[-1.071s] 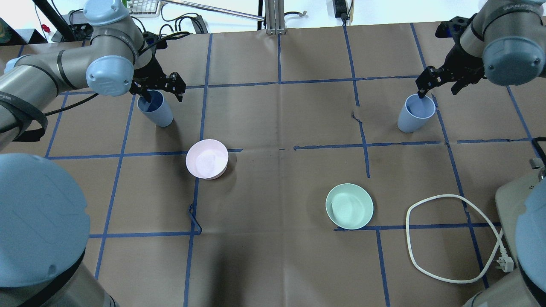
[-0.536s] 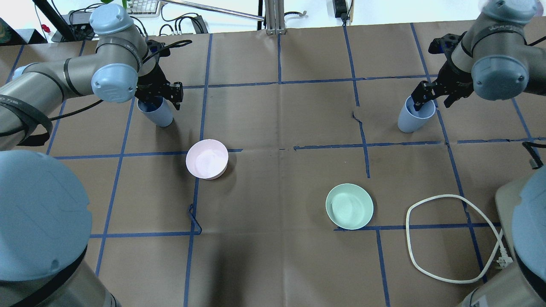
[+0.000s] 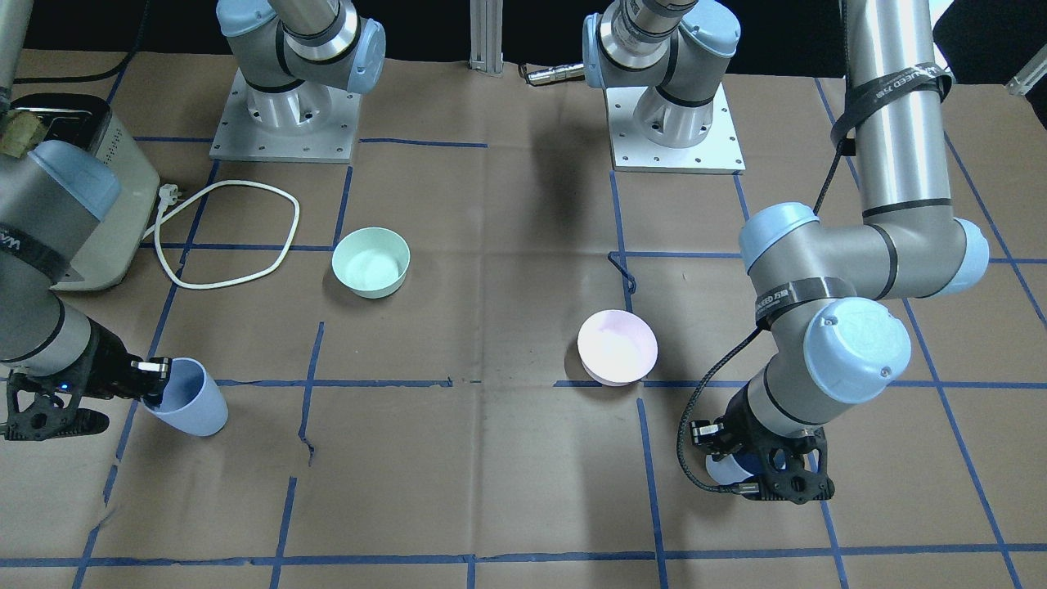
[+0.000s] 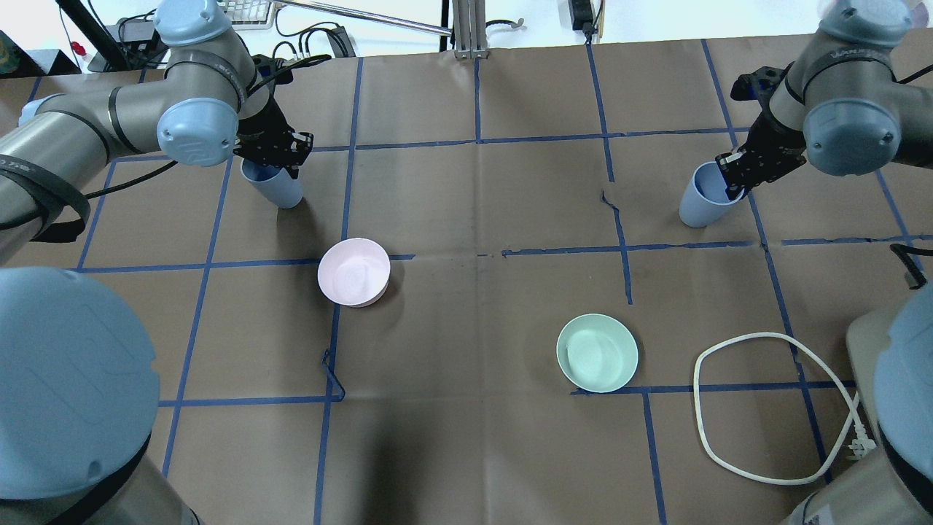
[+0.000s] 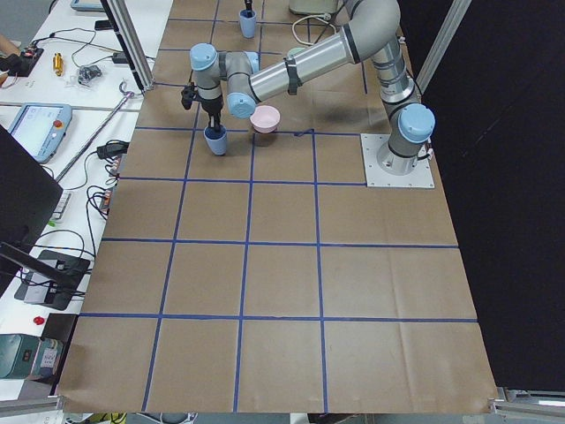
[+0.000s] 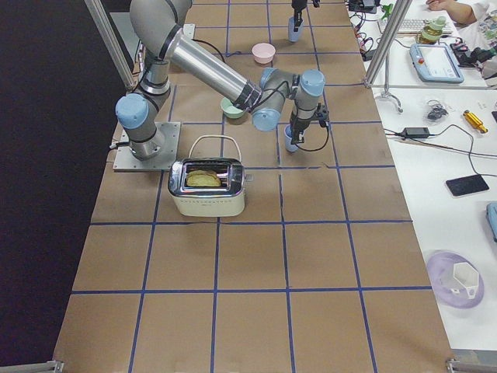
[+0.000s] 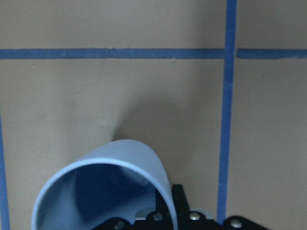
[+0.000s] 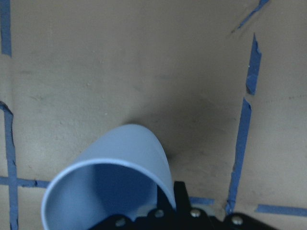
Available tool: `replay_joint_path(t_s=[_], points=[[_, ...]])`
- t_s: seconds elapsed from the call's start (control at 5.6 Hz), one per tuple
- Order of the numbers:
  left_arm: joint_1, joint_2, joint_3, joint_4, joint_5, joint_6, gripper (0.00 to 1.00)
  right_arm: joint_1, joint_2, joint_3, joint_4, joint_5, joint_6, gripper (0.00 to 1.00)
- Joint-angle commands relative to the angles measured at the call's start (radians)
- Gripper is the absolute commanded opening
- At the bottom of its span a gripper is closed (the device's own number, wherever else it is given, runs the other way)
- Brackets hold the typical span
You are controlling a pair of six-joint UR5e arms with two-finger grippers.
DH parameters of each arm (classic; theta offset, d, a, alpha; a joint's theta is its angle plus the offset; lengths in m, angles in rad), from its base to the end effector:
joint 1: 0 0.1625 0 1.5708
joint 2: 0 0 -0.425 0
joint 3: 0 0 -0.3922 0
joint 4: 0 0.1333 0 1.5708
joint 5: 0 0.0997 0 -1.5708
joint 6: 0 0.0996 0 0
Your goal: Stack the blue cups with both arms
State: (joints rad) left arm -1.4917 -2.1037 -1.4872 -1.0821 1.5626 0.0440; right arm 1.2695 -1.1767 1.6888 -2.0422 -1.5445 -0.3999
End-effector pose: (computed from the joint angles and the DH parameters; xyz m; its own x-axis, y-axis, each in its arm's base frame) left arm -0.0805 -0.6812 0.2626 -0.9994 -0.0348 0.0064 -0.0350 0.9986 -0.0397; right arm -0.0484 -0.6139 0.2592 -0.9945 -0.0973 -0.0400 -0.0984 0.9948 0.0273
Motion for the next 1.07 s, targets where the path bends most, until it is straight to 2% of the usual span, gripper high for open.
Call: replay_joint_path(t_s=[0.0, 0.18, 0.36, 0.54, 0.71, 0.89], points=[[-0.153, -0.030, 0.109, -0.013, -0.003, -0.203, 0.00, 0.005, -0.067, -0.097, 0.155, -0.002, 0.007, 0.07], [-0.282, -0.076, 0.167, -0.003, -0.001, -0.363, 0.00, 0.007, -0.107, -0.247, 0.395, -0.003, 0.048, 0.08], [-0.376, -0.131, 0.230, 0.005, -0.003, -0.433, 0.00, 0.007, -0.125, -0.373, 0.589, -0.005, 0.068, 0.08], [-0.450, -0.160, 0.246, 0.004, -0.001, -0.440, 0.00, 0.008, -0.129, -0.426, 0.671, -0.005, 0.094, 0.08], [-0.452, -0.159, 0.242, -0.001, -0.003, -0.437, 0.02, 0.008, -0.127, -0.426, 0.672, -0.005, 0.095, 0.08], [-0.453, -0.159, 0.225, -0.002, 0.010, -0.426, 0.18, 0.008, -0.126, -0.423, 0.669, -0.003, 0.096, 0.08]])
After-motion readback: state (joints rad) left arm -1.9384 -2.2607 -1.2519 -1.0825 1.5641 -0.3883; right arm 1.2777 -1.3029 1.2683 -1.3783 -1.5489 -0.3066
